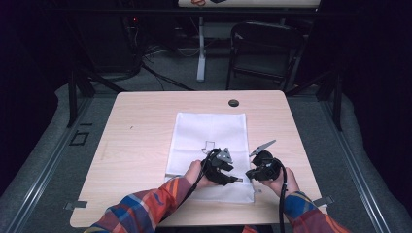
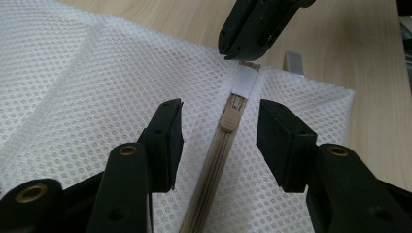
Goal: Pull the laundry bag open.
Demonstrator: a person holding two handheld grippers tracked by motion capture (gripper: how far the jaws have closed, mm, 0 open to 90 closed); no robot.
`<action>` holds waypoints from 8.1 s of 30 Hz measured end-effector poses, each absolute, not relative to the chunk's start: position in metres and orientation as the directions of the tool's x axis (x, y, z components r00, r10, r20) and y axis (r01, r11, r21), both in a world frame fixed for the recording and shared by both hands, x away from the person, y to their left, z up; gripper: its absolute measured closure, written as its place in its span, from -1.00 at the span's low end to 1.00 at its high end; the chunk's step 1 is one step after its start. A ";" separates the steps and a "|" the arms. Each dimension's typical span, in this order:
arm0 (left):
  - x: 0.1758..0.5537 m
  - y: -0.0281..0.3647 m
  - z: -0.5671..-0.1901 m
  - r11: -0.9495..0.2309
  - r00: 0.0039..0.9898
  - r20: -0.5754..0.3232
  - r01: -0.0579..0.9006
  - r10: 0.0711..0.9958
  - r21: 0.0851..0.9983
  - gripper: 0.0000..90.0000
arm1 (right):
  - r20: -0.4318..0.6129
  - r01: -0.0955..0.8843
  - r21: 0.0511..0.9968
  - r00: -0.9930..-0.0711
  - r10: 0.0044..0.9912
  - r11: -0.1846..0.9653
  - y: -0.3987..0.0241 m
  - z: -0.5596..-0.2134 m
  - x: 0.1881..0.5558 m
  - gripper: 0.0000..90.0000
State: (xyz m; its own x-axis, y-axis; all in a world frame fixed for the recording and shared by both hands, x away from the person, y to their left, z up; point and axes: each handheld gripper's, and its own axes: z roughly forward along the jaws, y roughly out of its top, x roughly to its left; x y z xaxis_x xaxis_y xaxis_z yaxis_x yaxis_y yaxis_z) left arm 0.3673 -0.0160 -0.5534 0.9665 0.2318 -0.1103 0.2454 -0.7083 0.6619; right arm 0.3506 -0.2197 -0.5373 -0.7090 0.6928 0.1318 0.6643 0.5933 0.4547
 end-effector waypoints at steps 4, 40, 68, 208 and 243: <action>0.368 -0.019 -0.556 -0.723 0.970 -0.111 0.236 0.217 0.650 0.27 | 0.126 0.669 0.430 -0.709 0.694 0.606 -0.217 -0.542 0.352 0.97; 0.364 -0.028 -0.569 -0.740 0.975 -0.085 0.211 0.205 0.638 0.76 | 0.142 0.671 0.440 -0.708 0.691 0.597 -0.213 -0.544 0.351 1.00; 0.361 -0.037 -0.567 -0.766 0.980 -0.068 0.190 0.188 0.614 0.82 | 0.139 0.669 0.416 -0.716 0.684 0.616 -0.210 -0.554 0.351 1.00; 0.358 0.092 -0.554 -0.731 0.950 -0.143 0.305 0.277 0.610 0.82 | 0.115 0.654 0.398 -0.731 0.672 0.643 -0.209 -0.552 0.349 1.00; 0.355 0.124 -0.553 -0.723 0.936 -0.141 0.340 0.322 0.601 0.81 | 0.111 0.648 0.394 -0.738 0.666 0.652 -0.208 -0.552 0.349 1.00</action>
State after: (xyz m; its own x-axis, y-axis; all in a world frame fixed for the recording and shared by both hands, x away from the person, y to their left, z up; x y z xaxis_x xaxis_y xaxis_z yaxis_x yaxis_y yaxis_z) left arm 0.3555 0.1243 -0.5526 0.9360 0.3224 -0.1412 0.3398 -0.7232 0.6012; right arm 0.3490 -0.2085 -0.5520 -0.7377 0.6659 0.1110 0.6479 0.6520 0.3940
